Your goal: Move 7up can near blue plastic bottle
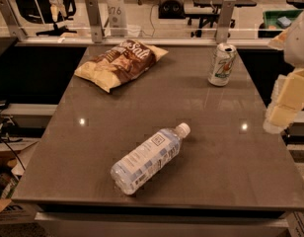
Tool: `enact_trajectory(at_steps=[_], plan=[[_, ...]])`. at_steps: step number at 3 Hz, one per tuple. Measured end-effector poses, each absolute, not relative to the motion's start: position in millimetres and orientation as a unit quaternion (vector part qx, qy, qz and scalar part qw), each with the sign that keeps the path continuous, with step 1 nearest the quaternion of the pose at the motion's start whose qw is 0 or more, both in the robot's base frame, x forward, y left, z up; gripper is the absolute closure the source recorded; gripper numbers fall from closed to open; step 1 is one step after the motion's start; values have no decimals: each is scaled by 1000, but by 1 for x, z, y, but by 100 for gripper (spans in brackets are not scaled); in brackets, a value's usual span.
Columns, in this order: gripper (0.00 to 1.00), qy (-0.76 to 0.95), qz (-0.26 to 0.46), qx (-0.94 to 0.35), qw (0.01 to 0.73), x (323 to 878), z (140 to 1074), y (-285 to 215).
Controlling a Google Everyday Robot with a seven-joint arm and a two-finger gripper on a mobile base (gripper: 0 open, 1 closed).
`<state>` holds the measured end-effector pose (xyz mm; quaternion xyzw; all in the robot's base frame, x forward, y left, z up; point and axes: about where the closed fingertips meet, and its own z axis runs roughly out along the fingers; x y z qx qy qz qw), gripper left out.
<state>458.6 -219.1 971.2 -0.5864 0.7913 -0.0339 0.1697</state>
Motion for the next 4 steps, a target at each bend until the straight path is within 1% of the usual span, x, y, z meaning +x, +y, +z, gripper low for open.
enact_trajectory(at_steps=[2,4], plan=[[0,812,-25,-545,207,511,957,-232],[0,833,6,-483,270,569,946,-256]])
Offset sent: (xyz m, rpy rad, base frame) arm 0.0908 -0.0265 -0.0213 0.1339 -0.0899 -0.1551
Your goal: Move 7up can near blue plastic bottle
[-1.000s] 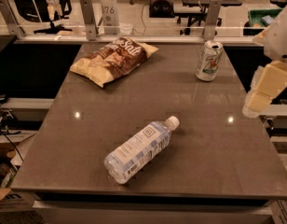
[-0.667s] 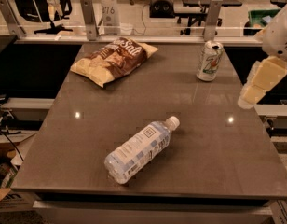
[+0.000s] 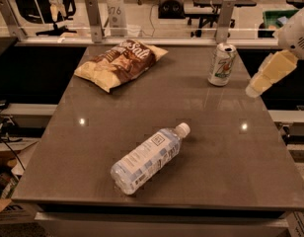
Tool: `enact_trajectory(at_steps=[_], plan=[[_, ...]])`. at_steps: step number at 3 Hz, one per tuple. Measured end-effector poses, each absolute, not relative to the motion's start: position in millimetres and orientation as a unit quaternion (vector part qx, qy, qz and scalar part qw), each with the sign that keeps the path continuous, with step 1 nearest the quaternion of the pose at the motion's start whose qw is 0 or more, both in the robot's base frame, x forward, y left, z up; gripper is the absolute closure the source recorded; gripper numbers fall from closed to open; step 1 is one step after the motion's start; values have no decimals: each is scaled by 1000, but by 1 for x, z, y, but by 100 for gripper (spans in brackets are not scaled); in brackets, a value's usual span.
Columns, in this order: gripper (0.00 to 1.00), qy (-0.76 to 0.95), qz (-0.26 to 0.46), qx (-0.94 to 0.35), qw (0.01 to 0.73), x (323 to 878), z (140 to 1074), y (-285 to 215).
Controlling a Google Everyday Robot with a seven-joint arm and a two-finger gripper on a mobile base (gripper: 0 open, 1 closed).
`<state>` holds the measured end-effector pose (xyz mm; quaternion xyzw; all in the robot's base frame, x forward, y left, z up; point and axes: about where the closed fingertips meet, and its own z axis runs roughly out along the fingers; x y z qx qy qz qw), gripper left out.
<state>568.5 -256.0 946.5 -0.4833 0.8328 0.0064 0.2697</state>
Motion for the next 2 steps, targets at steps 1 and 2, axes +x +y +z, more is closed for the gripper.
enact_trajectory(at_steps=[1,2], plan=[[0,840,37,-453,297,597,938,-258],[0,841,48,-433,320,626,927,-250]])
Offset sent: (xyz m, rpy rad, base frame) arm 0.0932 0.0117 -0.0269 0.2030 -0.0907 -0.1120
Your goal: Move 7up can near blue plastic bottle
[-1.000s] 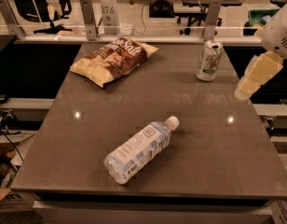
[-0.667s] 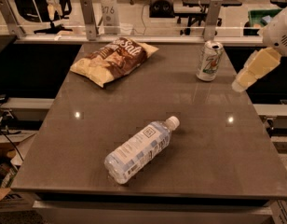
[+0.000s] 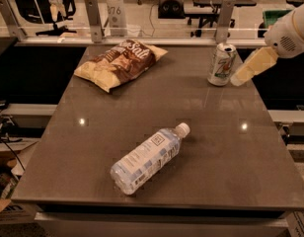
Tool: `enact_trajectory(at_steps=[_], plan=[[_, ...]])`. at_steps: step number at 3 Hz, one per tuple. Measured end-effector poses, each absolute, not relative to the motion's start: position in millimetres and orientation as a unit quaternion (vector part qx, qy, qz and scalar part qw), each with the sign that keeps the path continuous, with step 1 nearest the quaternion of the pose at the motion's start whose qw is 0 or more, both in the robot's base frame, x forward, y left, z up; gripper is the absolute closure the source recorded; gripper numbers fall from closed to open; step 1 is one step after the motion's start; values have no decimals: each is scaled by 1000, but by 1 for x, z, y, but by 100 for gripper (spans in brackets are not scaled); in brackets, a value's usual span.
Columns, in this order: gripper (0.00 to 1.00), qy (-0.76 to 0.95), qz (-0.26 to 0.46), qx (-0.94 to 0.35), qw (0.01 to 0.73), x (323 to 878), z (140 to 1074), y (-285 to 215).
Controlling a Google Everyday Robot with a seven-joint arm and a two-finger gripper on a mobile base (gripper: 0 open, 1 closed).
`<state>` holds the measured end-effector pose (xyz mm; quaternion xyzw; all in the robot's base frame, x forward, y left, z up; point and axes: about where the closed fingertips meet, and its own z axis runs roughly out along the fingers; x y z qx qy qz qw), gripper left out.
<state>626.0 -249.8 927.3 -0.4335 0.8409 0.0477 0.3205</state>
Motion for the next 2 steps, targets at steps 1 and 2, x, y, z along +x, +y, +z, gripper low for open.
enact_trajectory(at_steps=[1,2], plan=[[0,843,53,-416,338,653,914,-241],[0,844,67,-406,345,676,901,-234]])
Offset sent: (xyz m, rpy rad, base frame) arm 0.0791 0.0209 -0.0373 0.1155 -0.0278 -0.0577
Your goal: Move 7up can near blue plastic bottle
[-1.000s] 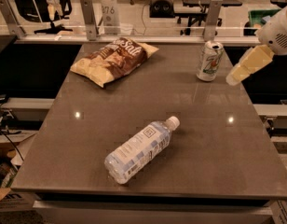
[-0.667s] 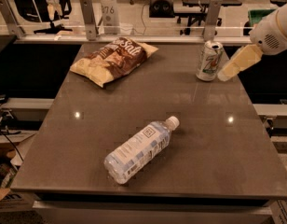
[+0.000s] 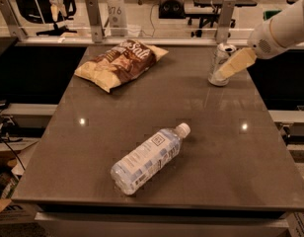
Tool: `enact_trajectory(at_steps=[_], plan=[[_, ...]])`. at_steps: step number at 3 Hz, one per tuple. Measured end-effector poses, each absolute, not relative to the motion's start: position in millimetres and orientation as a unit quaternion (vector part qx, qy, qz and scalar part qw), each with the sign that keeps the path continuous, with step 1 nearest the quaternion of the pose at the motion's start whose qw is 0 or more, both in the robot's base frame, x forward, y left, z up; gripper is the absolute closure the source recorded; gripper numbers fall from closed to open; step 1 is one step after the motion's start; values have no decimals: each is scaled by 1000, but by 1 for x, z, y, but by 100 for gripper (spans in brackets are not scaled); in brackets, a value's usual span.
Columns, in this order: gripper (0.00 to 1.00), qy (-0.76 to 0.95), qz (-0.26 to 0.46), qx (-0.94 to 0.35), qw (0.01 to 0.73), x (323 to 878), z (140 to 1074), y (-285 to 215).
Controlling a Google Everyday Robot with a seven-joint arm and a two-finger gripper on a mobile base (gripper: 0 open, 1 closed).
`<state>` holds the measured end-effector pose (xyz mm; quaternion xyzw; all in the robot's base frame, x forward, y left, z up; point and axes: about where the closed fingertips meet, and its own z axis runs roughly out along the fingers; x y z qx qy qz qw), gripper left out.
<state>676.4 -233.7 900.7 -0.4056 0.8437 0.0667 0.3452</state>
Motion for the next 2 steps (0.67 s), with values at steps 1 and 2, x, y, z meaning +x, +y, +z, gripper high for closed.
enact_trajectory(at_steps=[1,2], plan=[[0,843,83,-398,351,691,893,-224],[16,844,107,-392,350,698,888,-219]])
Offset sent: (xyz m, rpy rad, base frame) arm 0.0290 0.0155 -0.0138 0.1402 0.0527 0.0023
